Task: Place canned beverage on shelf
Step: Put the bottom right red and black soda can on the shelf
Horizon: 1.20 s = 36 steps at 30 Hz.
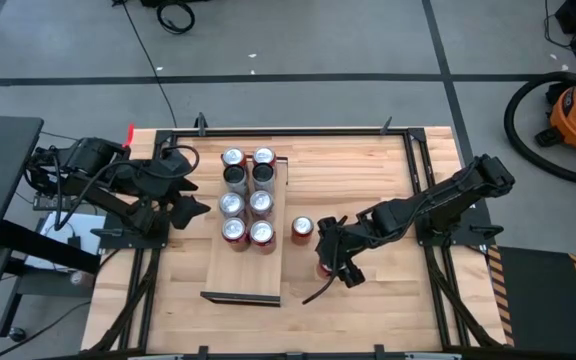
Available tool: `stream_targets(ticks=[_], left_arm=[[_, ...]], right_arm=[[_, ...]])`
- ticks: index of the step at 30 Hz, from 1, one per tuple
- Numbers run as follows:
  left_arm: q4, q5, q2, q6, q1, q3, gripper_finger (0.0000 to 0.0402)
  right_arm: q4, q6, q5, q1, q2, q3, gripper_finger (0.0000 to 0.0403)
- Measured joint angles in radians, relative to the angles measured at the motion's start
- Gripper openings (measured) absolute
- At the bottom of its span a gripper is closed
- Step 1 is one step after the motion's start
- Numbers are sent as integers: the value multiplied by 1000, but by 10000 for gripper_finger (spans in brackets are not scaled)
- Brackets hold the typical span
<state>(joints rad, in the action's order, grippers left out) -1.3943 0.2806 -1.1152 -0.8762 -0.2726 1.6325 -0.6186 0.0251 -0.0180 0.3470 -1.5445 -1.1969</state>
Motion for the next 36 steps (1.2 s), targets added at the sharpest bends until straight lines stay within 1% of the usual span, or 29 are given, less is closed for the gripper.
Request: stream_targets(ticks=[11,18,25,36], left_arm=[[15,0,0,1,0,0,389],[15,1,0,0,0,0,389],[15,1,0,0,0,-1,389],[15,2,-5,-22,0,-1,389]], right_arm=[[-36,-10,-1,0,3,0,355],[-36,-70,-1,-8,3,0,355],[-35,-53,-10,-8,3,0,355],[-34,2,-1,-11,7,1,398]])
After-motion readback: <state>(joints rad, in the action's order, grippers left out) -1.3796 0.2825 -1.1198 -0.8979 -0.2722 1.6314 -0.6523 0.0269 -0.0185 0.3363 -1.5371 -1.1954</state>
